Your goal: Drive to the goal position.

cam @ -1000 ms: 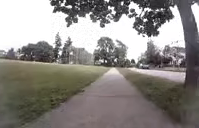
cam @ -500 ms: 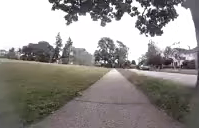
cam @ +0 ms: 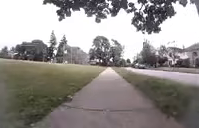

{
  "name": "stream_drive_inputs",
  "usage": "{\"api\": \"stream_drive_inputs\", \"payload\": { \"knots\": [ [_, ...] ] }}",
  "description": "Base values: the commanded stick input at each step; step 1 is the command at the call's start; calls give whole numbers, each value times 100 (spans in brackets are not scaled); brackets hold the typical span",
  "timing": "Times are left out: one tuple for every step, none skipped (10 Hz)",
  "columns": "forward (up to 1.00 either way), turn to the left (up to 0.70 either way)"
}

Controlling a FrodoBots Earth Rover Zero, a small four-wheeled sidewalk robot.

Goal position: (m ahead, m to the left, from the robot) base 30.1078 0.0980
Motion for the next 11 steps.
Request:
{"api": "stream_drive_inputs", "payload": {
  "knots": [
    [70,0],
    [70,0],
    [70,0],
    [70,0],
    [70,0],
    [70,0],
    [70,0],
    [70,0],
    [70,0],
    [70,0],
    [70,0]
  ]
}}
